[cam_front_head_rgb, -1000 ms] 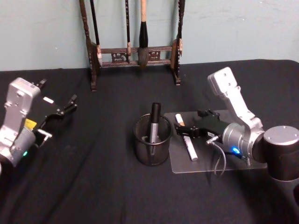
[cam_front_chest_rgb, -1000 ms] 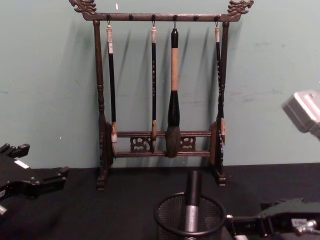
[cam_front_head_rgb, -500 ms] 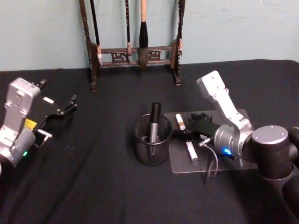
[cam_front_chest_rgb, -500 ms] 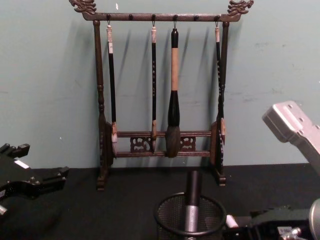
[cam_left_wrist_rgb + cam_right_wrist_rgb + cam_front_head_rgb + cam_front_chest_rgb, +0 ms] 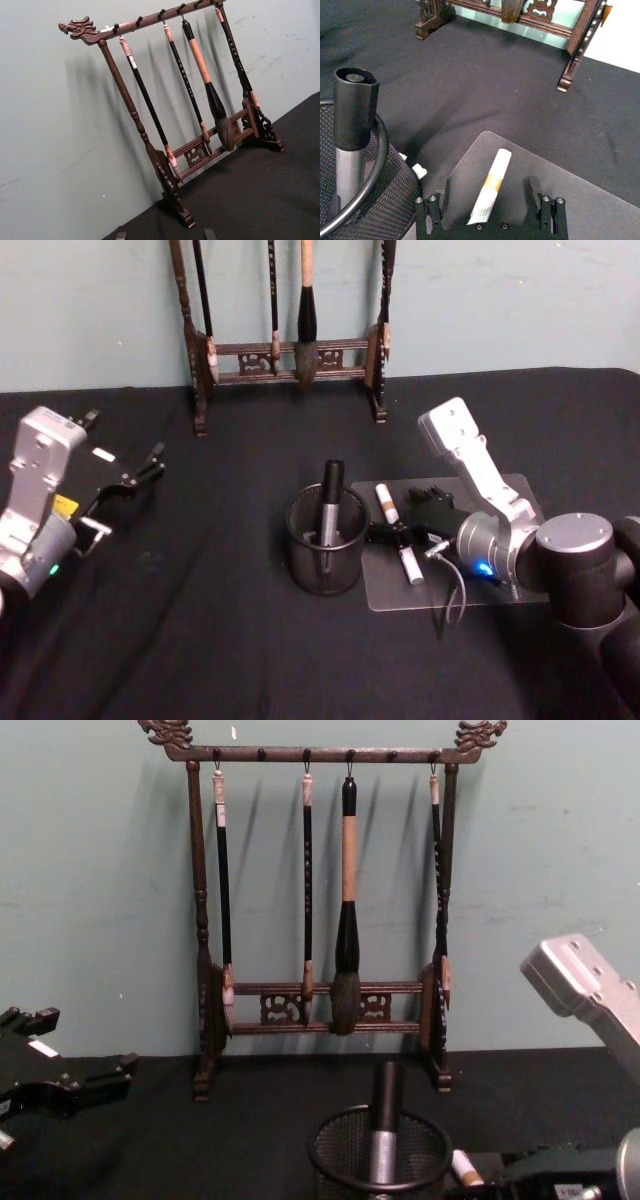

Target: Pick up the water-based marker from the table and place it into the pen holder.

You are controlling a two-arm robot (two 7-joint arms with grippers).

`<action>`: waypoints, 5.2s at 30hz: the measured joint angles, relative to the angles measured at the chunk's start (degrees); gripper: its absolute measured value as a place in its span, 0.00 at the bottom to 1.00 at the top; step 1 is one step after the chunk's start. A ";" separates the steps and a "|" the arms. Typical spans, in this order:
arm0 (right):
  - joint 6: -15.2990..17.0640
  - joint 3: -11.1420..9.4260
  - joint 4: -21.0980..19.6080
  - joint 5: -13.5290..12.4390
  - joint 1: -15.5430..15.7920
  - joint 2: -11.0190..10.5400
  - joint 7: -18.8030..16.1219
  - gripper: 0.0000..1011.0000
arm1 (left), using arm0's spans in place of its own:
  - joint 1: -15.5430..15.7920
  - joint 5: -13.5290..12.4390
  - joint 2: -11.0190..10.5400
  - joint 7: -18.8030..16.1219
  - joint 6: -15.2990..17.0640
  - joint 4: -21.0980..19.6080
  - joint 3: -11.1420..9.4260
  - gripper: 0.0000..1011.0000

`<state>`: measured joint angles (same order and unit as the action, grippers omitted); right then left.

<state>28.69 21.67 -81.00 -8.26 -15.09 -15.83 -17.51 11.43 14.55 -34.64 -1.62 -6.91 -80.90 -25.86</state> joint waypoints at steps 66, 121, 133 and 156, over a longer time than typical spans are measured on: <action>-0.58 -0.56 0.66 1.34 0.21 0.60 -0.86 0.16 | 0.00 0.00 0.00 0.00 0.00 0.00 0.00 0.99; -32.36 -4.11 -8.43 -13.25 5.73 3.37 -6.17 0.16 | 0.00 0.00 0.00 0.00 0.00 0.00 0.00 0.99; -35.95 -1.34 -5.10 -16.99 5.50 4.92 -7.74 0.16 | 0.00 0.00 0.00 0.00 0.00 0.00 0.00 0.99; -38.53 1.49 -1.61 -16.50 6.03 4.33 -6.38 0.16 | 0.00 0.00 0.00 0.00 0.00 0.00 0.00 0.99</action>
<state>-9.83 23.16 -82.61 -24.76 -9.06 -11.50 -23.89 11.43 14.55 -34.65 -1.62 -6.91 -80.90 -25.86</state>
